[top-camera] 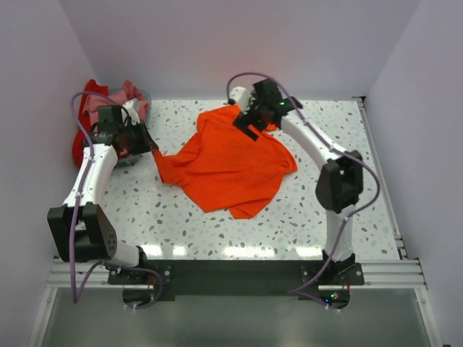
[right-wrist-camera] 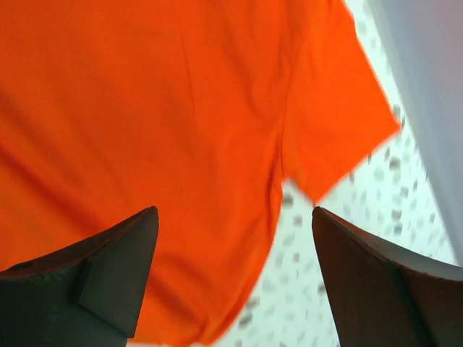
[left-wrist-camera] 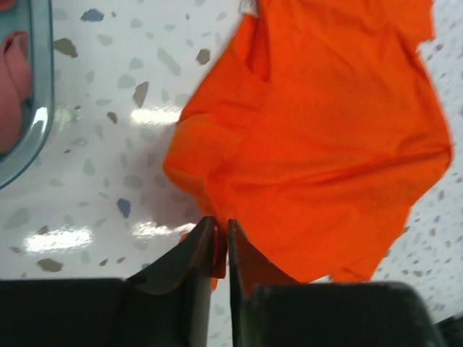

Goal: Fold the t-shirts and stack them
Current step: Flatten the tshirt out

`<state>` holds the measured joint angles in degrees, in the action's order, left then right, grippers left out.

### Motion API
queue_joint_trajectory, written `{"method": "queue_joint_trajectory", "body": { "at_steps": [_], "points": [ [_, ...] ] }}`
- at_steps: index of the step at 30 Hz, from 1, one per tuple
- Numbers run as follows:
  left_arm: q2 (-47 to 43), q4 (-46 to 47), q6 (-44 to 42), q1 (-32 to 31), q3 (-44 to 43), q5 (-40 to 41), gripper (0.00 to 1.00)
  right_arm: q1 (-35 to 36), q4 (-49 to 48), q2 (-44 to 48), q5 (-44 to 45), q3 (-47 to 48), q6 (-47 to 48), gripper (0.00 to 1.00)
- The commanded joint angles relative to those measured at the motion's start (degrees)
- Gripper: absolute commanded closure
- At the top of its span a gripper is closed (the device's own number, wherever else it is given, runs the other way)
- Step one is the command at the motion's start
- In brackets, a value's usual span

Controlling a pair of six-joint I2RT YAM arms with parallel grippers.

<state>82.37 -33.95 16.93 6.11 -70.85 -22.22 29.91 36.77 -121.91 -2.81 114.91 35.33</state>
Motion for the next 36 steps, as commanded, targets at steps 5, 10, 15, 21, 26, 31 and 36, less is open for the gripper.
{"method": "queue_joint_trajectory", "body": {
  "at_steps": [5, 10, 15, 21, 26, 31, 36],
  "points": [
    [1.1, -11.9, -16.6, 0.4, 0.7, 8.5, 0.73, -14.8, 20.2, 14.9, -9.5, -12.0, -9.7, 0.15],
    [4.5, -12.0, -31.7, -2.1, -3.2, -0.4, 0.39, -21.5, 25.4, 12.5, -14.7, -16.6, -12.3, 0.19],
    [12.5, -8.0, -36.8, -10.7, -8.2, 0.0, 0.32, -23.5, 23.2, 8.5, -14.4, -19.2, -14.1, 0.21],
    [20.1, -4.9, -34.9, -12.3, -13.2, 0.2, 0.31, -23.5, 20.8, 4.1, -13.8, -18.7, -15.8, 0.34],
    [23.9, -1.1, -35.2, -12.3, -13.0, 3.2, 0.32, -23.5, 19.5, 1.3, -14.2, -20.3, -15.5, 0.46],
    [27.2, 0.5, -36.4, -12.3, -11.5, 7.0, 0.32, -23.5, 18.9, -1.1, -14.9, -19.1, -15.6, 0.55],
    [30.2, 1.2, -36.6, -12.3, -9.0, 11.3, 0.32, -23.9, 19.0, -2.1, -13.4, -17.1, -14.2, 0.95]
  ]
}}
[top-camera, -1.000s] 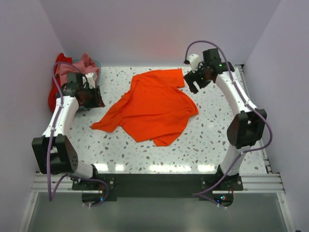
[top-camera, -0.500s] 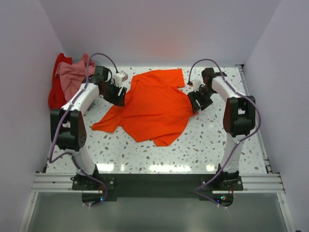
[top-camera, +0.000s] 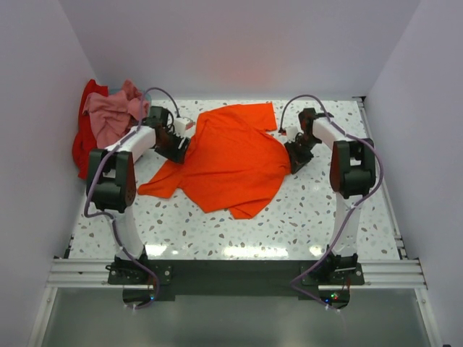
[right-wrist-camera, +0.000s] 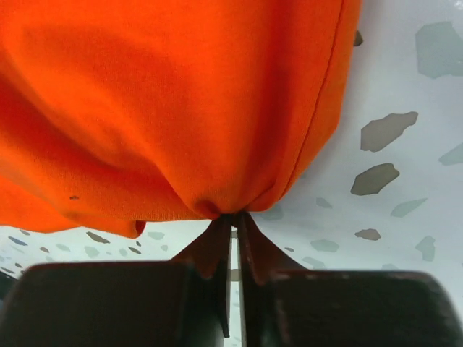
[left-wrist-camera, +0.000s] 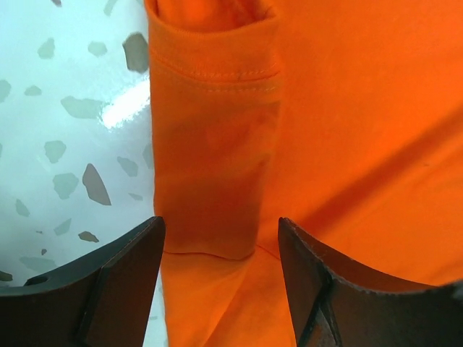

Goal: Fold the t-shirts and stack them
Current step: Flatten the tshirt out

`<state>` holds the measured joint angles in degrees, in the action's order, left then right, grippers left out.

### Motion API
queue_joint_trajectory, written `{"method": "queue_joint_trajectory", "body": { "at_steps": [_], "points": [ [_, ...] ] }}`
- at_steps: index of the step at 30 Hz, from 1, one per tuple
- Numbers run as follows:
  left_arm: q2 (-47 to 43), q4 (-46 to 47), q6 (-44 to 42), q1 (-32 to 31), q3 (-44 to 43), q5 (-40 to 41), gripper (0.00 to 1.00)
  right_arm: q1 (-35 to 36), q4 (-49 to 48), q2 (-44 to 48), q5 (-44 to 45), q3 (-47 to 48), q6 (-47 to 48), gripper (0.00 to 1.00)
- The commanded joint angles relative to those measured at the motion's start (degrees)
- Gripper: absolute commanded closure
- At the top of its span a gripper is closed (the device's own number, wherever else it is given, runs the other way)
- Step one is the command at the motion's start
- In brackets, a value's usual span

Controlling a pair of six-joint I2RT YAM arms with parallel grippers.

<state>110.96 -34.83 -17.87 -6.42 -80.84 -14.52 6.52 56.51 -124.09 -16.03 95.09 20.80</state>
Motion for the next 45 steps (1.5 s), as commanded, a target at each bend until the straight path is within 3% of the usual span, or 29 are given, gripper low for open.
{"method": "queue_joint_trajectory", "body": {
  "at_steps": [1, 4, 7, 10, 11, 13, 14, 16, 20, 25, 26, 27, 29, 30, 33, 35, 39, 45],
  "points": [
    [1.8, 1.9, -2.2, 0.2, 1.6, 5.0, 0.32, -0.8, -0.4, 0.3, 0.5, 3.1, 0.5, 1.0],
    [1.9, 1.4, -2.7, 0.1, 4.4, 5.6, 0.33, -2.2, 0.6, 3.7, 1.9, 3.3, 2.1, 1.0],
    [0.9, 0.5, -2.9, 0.1, 7.0, 5.4, 0.42, -3.5, 3.2, 9.2, 3.5, 4.5, 4.3, 1.0],
    [-1.1, -1.6, -2.4, 0.1, 9.4, 5.0, 0.65, -4.2, 6.3, 13.5, 4.8, 8.4, 7.7, 1.0],
    [-2.5, -3.0, -2.4, 0.1, 10.0, 4.9, 0.76, -4.2, 7.4, 14.2, 4.5, 9.8, 8.6, 1.0],
    [-4.3, -4.9, -2.7, 0.0, 12.2, 5.2, 0.84, -4.1, 10.8, 14.6, 3.2, 14.6, 9.3, 1.0],
    [-6.6, -6.8, -3.0, 0.1, 13.1, 5.2, 0.91, -3.3, 11.9, 14.1, 1.5, 16.1, 9.3, 1.0],
    [-9.4, -8.4, -3.8, 0.2, 16.2, 5.4, 0.94, -1.6, 13.9, 12.1, 0.2, 19.0, 9.0, 1.0],
    [-17.6, -12.2, -4.6, 1.0, 21.6, 7.0, 1.0, 9.0, 13.0, 9.1, -2.6, 18.4, 5.8, 1.0],
    [-19.6, -13.9, -5.5, 5.4, 23.6, 6.5, 0.99, 22.4, 11.2, 4.7, -7.1, 18.4, 1.8, 1.0],
    [-19.3, -14.4, -5.8, 5.7, 23.4, 6.2, 0.91, 23.3, 12.3, 3.4, -8.0, 19.0, 2.1, 1.0],
    [-19.0, -14.6, -6.3, 5.8, 22.8, 5.1, 0.87, 23.6, 13.4, 3.2, -9.7, 19.5, 2.5, 0.78],
    [-18.3, -14.8, -6.5, 5.9, 22.1, 4.6, 0.76, 22.7, 15.0, 4.9, -12.8, 19.5, 3.0, 0.57],
    [-18.1, -14.9, -6.6, 5.8, 21.4, 4.4, 0.75, 21.8, 13.6, 6.5, -13.4, 17.3, 3.2, 0.4],
    [-16.8, -14.8, -6.5, 6.2, 19.4, 4.4, 0.7, 16.3, 10.4, 11.3, -13.9, 12.9, 4.2, 0.32],
    [-16.1, -15.3, -6.5, 6.4, 18.0, 3.4, 0.64, 12.5, 10.5, 11.5, -11.8, 11.4, 8.1, 0.32],
    [-14.5, -16.8, -7.3, 6.4, 13.7, 0.9, 0.56, 9.7, 13.3, 11.2, -8.8, 9.1, 15.1, 0.46],
    [-13.0, -17.9, -7.9, 6.4, 10.5, -1.5, 0.52, 11.5, 1.3, 20.0, -7.0, -5.3, 14.2, 0.6]
  ]
}}
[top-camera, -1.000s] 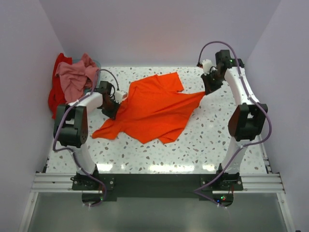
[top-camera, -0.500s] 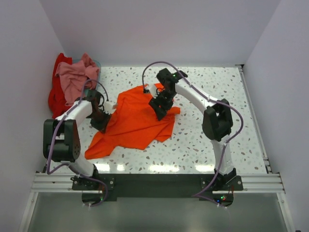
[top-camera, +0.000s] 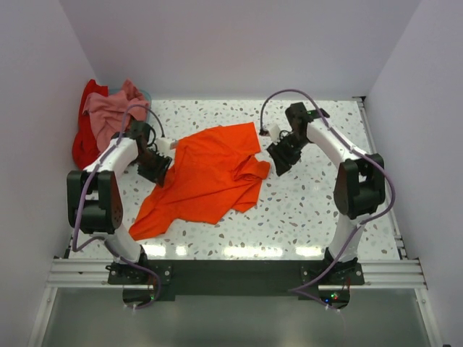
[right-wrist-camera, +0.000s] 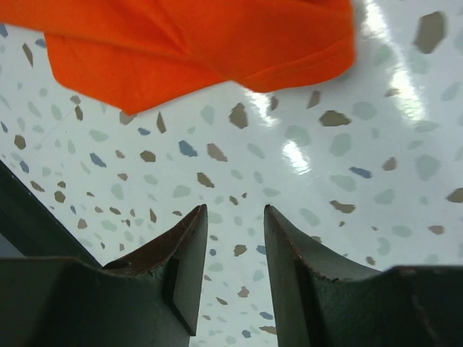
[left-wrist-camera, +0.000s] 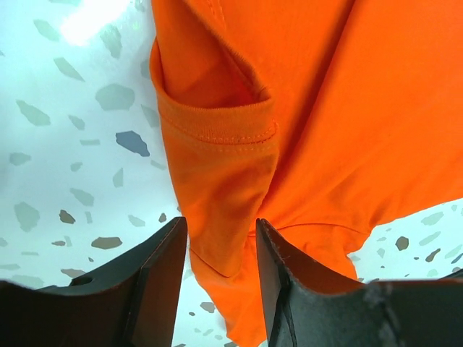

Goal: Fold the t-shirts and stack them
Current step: Flatten the tshirt out

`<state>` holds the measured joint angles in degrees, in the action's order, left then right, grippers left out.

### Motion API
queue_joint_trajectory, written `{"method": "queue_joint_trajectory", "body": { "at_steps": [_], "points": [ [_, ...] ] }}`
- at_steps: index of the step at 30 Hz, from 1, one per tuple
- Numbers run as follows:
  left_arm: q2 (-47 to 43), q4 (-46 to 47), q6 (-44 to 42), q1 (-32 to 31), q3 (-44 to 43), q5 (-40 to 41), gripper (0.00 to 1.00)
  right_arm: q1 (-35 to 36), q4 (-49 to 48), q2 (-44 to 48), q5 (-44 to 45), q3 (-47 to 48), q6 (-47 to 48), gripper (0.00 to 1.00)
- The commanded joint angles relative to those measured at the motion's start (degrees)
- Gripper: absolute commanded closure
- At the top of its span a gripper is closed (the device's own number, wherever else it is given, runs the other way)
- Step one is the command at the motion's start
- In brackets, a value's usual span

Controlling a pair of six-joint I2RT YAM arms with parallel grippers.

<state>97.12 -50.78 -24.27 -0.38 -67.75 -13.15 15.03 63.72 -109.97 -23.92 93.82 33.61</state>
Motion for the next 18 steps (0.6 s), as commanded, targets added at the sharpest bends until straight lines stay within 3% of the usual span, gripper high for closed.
{"method": "queue_joint_trajectory", "body": {
  "at_steps": [1, 4, 10, 18],
  "points": [
    [1.1, -2.0, -1.5, 0.4, -2.7, -3.1, 0.52, 4.3, -10.5, 7.7, 1.4, -7.9, 0.1, 0.6],
    [1.1, -1.9, -1.4, 0.4, -2.7, -3.4, 0.51, 7.6, -19.7, 9.6, 4.8, -14.3, -1.3, 0.63],
    [1.1, -2.0, -1.1, 0.4, -3.0, -3.6, 0.51, 10.5, -29.6, 7.1, 10.6, -18.6, -3.3, 0.66],
    [1.5, -1.7, -1.0, 0.4, -3.6, -3.4, 0.5, 10.9, -32.0, 1.1, 11.2, -16.5, -4.2, 0.67]
  ]
}}
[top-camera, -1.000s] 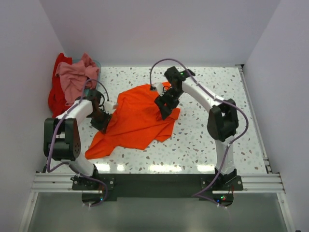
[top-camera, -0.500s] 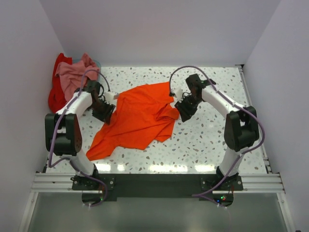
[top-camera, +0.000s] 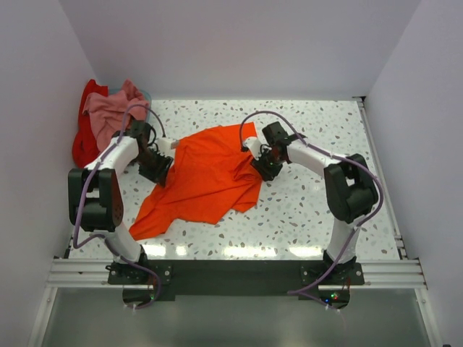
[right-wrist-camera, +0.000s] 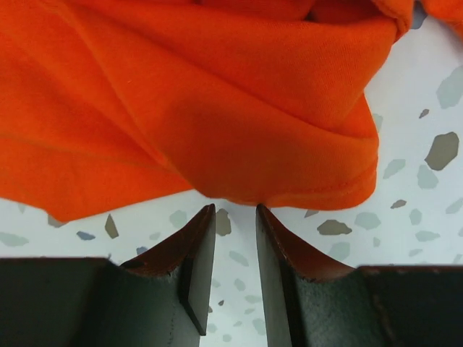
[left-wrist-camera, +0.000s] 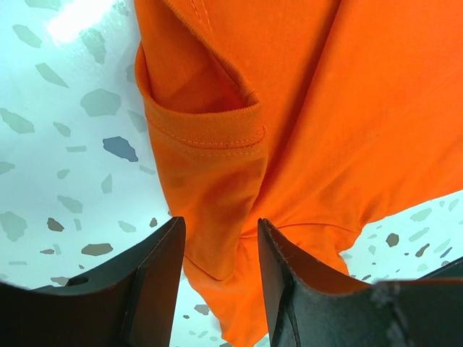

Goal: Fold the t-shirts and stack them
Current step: Flatten the tshirt out

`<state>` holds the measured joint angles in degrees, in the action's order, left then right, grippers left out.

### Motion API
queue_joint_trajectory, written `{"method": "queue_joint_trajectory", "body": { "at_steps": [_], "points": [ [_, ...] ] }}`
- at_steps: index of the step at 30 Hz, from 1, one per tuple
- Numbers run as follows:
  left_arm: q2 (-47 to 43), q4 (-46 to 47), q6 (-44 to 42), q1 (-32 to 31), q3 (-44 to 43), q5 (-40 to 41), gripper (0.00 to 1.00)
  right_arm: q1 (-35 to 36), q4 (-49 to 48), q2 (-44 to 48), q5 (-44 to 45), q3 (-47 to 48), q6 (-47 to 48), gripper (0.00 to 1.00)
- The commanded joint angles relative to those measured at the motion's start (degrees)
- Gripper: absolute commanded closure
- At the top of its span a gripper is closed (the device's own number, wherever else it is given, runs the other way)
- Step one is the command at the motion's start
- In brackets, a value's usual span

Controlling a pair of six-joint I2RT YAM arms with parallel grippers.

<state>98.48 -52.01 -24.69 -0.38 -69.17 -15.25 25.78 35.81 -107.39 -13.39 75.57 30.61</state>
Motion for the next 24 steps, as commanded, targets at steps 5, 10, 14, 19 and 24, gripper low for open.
{"method": "queue_joint_trajectory", "body": {
  "at_steps": [5, 10, 14, 19, 24],
  "points": [
    [0.1, -0.3, -0.4, 0.4, -2.3, -0.8, 0.5, 0.6, -3.8, -4.5, -0.1, 4.0, -2.1, 0.65],
    [0.2, 0.0, -0.2, 0.4, -2.0, -0.6, 0.48, 0.7, -5.1, -5.9, 1.3, 4.6, -2.3, 0.6],
    [0.6, 0.3, -0.1, 0.4, -2.0, -0.1, 0.49, 0.7, -4.7, -7.0, 3.0, 5.1, -1.7, 0.9],
    [0.5, 1.4, -0.5, 0.4, -1.1, 1.5, 0.55, -0.2, -0.3, -1.8, 3.3, 3.2, 2.2, 1.0],
    [0.3, 3.2, -0.4, 0.4, 1.0, 3.6, 0.73, -2.1, 8.1, 5.5, 1.2, 2.2, 7.0, 1.0]
  ]
}}
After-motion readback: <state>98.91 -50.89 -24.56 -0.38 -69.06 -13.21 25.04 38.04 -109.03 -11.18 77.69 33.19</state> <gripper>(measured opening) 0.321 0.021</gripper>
